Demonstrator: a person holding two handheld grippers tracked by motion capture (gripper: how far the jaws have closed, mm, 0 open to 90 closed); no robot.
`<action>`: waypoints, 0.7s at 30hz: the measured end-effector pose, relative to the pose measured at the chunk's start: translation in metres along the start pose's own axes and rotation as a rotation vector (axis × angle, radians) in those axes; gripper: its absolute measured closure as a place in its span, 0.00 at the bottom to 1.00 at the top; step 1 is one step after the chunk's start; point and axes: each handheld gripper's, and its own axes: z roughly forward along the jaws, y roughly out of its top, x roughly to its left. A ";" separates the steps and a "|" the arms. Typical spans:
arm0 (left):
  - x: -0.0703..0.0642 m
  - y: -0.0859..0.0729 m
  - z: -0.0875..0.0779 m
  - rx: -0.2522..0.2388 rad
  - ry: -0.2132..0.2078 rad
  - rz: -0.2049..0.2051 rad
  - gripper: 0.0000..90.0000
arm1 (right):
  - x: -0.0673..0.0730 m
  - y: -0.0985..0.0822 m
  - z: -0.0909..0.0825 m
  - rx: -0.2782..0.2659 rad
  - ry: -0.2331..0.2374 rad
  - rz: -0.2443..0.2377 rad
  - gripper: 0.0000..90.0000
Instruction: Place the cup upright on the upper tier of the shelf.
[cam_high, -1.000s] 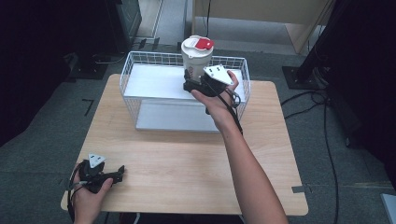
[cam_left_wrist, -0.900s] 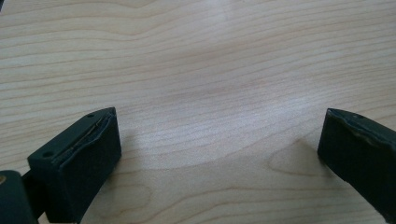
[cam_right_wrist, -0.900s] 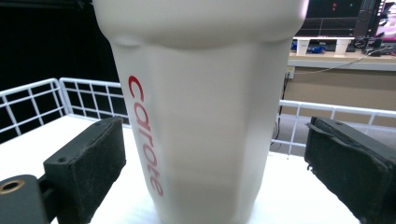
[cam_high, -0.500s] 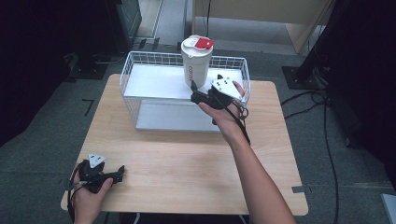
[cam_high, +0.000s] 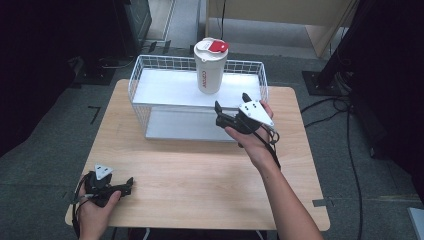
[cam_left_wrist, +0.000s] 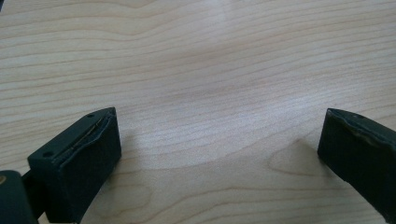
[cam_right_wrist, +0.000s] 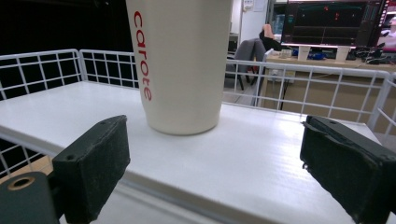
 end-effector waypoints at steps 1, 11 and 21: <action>0.000 0.000 0.000 0.000 -0.002 -0.003 0.00 | 0.000 -0.002 -0.003 0.000 0.004 -0.001 0.09; 0.000 0.000 0.000 -0.001 -0.001 -0.002 0.00 | -0.011 -0.024 -0.032 0.009 0.003 -0.009 0.09; 0.000 0.000 0.000 0.000 -0.001 -0.003 0.00 | -0.026 -0.052 -0.052 0.035 -0.035 -0.017 0.09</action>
